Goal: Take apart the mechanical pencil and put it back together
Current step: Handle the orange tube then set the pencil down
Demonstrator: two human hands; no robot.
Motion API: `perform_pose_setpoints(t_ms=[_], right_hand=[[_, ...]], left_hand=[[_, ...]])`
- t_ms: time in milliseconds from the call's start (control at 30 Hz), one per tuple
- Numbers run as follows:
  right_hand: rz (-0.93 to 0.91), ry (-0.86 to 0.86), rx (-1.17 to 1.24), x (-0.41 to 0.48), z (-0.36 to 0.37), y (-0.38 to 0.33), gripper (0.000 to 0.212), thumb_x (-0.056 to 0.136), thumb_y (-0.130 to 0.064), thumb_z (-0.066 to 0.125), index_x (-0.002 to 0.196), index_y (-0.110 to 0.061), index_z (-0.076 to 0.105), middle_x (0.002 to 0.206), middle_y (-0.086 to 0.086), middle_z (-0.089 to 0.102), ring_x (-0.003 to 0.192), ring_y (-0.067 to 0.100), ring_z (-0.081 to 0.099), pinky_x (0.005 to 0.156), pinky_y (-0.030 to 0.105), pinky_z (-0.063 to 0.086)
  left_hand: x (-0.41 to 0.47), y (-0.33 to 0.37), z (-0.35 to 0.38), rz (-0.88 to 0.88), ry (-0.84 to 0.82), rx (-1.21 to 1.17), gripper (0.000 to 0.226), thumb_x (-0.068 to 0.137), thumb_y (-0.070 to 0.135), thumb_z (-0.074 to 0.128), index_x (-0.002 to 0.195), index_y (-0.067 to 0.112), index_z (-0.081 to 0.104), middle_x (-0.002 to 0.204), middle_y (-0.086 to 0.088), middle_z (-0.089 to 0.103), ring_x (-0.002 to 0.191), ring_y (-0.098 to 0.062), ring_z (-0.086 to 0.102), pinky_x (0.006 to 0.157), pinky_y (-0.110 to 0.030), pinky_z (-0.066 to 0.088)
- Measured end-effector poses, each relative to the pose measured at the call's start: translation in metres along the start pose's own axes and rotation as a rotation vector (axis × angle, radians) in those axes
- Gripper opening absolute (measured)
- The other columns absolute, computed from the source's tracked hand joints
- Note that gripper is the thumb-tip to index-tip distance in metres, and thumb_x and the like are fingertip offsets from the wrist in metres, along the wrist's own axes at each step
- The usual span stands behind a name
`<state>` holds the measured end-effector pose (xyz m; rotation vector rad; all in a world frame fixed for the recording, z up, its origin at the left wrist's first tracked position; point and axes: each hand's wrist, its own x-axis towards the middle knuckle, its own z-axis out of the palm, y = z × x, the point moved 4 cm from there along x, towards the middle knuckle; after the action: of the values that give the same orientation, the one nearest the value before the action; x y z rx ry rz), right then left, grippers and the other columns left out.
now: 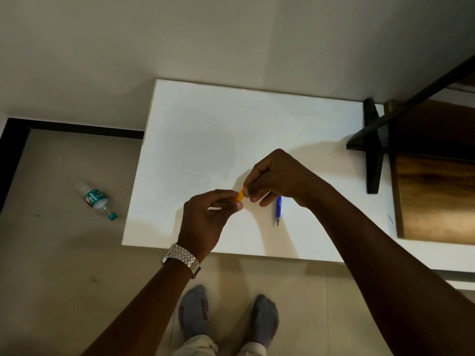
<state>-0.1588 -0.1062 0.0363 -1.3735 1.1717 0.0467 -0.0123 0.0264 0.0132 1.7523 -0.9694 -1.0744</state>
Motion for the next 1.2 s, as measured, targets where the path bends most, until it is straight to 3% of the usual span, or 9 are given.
perform_pose_setpoints(t_ms=[167, 367, 567, 633, 700, 767, 867, 1000, 1200], right_hand=[[0.010, -0.090, -0.020, -0.004, 0.000, -0.002, 0.009, 0.078, 0.003, 0.080, 0.087, 0.003, 0.081, 0.081, 0.016, 0.081, 0.068, 0.023, 0.078, 0.061, 0.033, 0.065], [-0.013, -0.011, -0.038, -0.006, -0.001, -0.008, 0.015, 0.080, -0.005, 0.083, 0.095, -0.007, 0.084, 0.083, 0.008, 0.081, 0.068, 0.014, 0.075, 0.056, 0.027, 0.059], [-0.123, 0.665, -0.023, -0.013, -0.036, 0.013, 0.011, 0.083, -0.022, 0.084, 0.092, -0.016, 0.082, 0.078, -0.007, 0.075, 0.069, 0.012, 0.071, 0.073, 0.030, 0.056], [-0.061, 0.776, -0.100, -0.017, -0.050, 0.025, 0.014, 0.084, -0.026, 0.081, 0.094, -0.016, 0.080, 0.081, -0.005, 0.075, 0.079, 0.016, 0.073, 0.076, 0.028, 0.055], [0.065, 0.740, -0.111, -0.016, -0.055, 0.035, 0.030, 0.080, -0.035, 0.085, 0.099, -0.014, 0.076, 0.087, 0.004, 0.077, 0.085, 0.026, 0.076, 0.083, 0.039, 0.062], [0.173, 0.637, -0.084, -0.016, -0.048, 0.038, 0.045, 0.072, -0.041, 0.092, 0.098, -0.011, 0.072, 0.084, 0.011, 0.078, 0.076, 0.031, 0.078, 0.079, 0.050, 0.065], [0.214, 0.522, -0.206, -0.014, -0.036, 0.035, 0.051, 0.069, -0.039, 0.094, 0.092, 0.001, 0.072, 0.080, 0.018, 0.078, 0.074, 0.036, 0.078, 0.075, 0.053, 0.065], [0.231, 0.501, -0.246, -0.008, -0.030, 0.038, 0.036, 0.072, -0.020, 0.089, 0.090, 0.007, 0.073, 0.084, 0.023, 0.078, 0.080, 0.040, 0.077, 0.076, 0.053, 0.066], [0.288, 0.498, -0.024, -0.001, -0.030, 0.052, 0.015, 0.068, -0.005, 0.083, 0.075, 0.005, 0.074, 0.074, 0.021, 0.079, 0.067, 0.037, 0.079, 0.070, 0.052, 0.067]], left_hand=[[-0.005, 0.000, 0.001, -0.014, -0.015, -0.065, 0.015, 0.079, 0.012, 0.083, 0.094, 0.015, 0.080, 0.084, 0.008, 0.079, 0.080, -0.008, 0.074, 0.065, -0.012, 0.054], [0.001, 0.002, 0.001, -0.036, 0.033, -0.092, 0.016, 0.079, 0.017, 0.084, 0.095, 0.017, 0.080, 0.082, 0.008, 0.080, 0.076, -0.010, 0.075, 0.062, -0.016, 0.056], [0.030, 0.003, -0.002, -0.132, 0.128, -0.105, 0.019, 0.074, 0.016, 0.087, 0.091, 0.013, 0.080, 0.081, -0.003, 0.080, 0.075, -0.015, 0.077, 0.067, -0.029, 0.061], [0.038, 0.001, -0.001, -0.154, 0.144, -0.080, 0.018, 0.073, 0.015, 0.087, 0.088, 0.010, 0.079, 0.079, -0.006, 0.079, 0.070, -0.019, 0.076, 0.065, -0.028, 0.060], [0.044, -0.001, 0.000, -0.147, 0.131, -0.021, 0.017, 0.074, 0.014, 0.087, 0.087, 0.007, 0.078, 0.078, -0.009, 0.078, 0.069, -0.020, 0.075, 0.065, -0.026, 0.059], [0.047, -0.003, 0.002, -0.124, 0.107, 0.051, 0.016, 0.075, 0.014, 0.086, 0.085, 0.005, 0.077, 0.077, -0.009, 0.078, 0.068, -0.018, 0.075, 0.064, -0.021, 0.059], [0.049, -0.004, 0.003, -0.095, 0.095, 0.100, 0.016, 0.075, 0.014, 0.085, 0.084, 0.004, 0.077, 0.075, -0.010, 0.077, 0.064, -0.016, 0.073, 0.058, -0.010, 0.054], [0.050, -0.003, 0.003, -0.068, 0.086, 0.158, 0.014, 0.076, 0.016, 0.085, 0.077, 0.007, 0.075, 0.068, -0.008, 0.074, 0.058, -0.017, 0.070, 0.060, -0.023, 0.058], [0.048, -0.003, -0.001, -0.091, 0.123, 0.217, 0.023, 0.075, 0.028, 0.086, 0.071, 0.012, 0.071, 0.061, -0.002, 0.071, 0.048, -0.005, 0.062, 0.056, -0.023, 0.054]])
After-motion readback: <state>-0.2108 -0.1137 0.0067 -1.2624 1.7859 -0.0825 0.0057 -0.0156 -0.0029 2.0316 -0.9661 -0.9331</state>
